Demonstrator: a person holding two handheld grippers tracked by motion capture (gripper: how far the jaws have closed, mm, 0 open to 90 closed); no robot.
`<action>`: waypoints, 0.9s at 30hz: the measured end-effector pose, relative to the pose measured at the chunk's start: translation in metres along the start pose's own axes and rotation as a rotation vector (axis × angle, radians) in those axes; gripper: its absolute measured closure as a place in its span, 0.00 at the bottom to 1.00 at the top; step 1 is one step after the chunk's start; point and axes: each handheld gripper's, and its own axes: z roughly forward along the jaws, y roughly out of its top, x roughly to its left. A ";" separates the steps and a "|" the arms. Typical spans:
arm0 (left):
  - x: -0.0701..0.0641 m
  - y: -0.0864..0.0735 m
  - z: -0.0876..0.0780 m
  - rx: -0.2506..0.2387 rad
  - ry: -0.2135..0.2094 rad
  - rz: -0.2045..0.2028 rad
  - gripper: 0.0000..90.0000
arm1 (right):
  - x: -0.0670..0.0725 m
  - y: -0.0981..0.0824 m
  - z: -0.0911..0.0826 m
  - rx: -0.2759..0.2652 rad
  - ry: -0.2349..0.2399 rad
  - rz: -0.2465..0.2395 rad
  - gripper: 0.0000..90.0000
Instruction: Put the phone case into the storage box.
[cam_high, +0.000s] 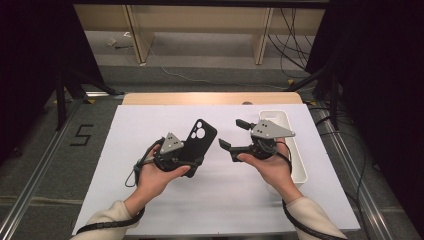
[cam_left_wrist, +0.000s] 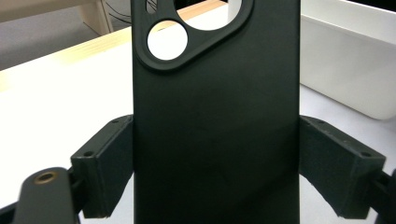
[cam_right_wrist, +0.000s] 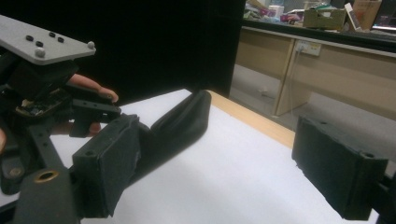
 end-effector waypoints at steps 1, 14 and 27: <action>-0.002 0.000 0.001 0.001 -0.003 0.004 0.17 | 0.000 0.000 0.001 0.001 0.000 0.003 0.18; -0.027 -0.001 0.010 0.013 -0.048 0.050 0.17 | 0.001 0.001 0.008 0.009 0.006 0.016 0.18; -0.039 -0.001 0.011 0.005 -0.062 0.071 0.17 | 0.000 -0.004 0.024 0.058 0.001 0.057 0.22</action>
